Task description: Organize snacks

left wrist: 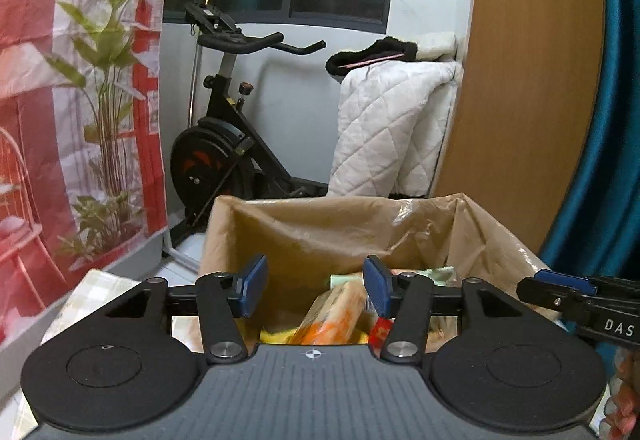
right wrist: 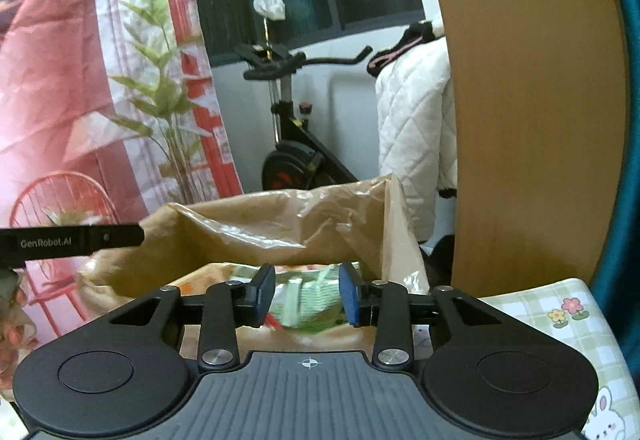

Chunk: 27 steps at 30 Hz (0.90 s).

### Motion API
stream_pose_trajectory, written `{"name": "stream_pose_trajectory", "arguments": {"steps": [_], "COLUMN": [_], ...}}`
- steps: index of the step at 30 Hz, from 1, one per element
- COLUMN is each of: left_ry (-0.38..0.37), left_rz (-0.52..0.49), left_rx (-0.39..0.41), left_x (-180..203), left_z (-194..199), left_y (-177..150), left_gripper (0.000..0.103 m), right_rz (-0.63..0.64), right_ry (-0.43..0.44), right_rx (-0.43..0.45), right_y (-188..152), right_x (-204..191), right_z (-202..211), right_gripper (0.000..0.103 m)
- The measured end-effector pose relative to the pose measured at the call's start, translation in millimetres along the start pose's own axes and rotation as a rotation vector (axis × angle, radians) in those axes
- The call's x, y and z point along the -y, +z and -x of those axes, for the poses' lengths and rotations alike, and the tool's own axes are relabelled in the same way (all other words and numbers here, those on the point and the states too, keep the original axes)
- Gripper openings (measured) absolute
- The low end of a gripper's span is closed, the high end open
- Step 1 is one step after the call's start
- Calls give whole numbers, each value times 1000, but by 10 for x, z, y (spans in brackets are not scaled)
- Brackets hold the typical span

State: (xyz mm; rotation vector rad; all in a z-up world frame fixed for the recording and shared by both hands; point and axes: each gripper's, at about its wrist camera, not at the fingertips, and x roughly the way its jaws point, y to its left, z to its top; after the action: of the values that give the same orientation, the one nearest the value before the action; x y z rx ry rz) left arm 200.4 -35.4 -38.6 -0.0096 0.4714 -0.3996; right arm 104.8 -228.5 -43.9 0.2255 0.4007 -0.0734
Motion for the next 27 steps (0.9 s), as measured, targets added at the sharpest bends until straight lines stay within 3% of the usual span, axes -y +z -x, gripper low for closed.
{"name": "stream_pose_trajectory", "arguments": {"steps": [6, 11, 20, 23, 27], "left_ry": [-31, -29, 0, -12, -14], "left_rz": [49, 30, 82, 91, 115], "left_rx": [-38, -107, -218, -241, -259], "left_x": [-221, -416, -827, -890, -948], "left_z": [472, 695, 571, 484, 362], "left_y": [-232, -497, -893, -1011, -1141], "left_gripper": [55, 55, 55, 55, 55], "right_rz": [-19, -53, -37, -13, 20], "right_ry": [36, 65, 87, 82, 63], "right_rx": [31, -15, -189, -244, -325], "right_y": [-238, -595, -1184, -1323, -1466], "right_x": [-175, -336, -781, -911, -1036], "right_z": [379, 506, 155, -31, -284], "right_gripper": [33, 33, 34, 47, 49]}}
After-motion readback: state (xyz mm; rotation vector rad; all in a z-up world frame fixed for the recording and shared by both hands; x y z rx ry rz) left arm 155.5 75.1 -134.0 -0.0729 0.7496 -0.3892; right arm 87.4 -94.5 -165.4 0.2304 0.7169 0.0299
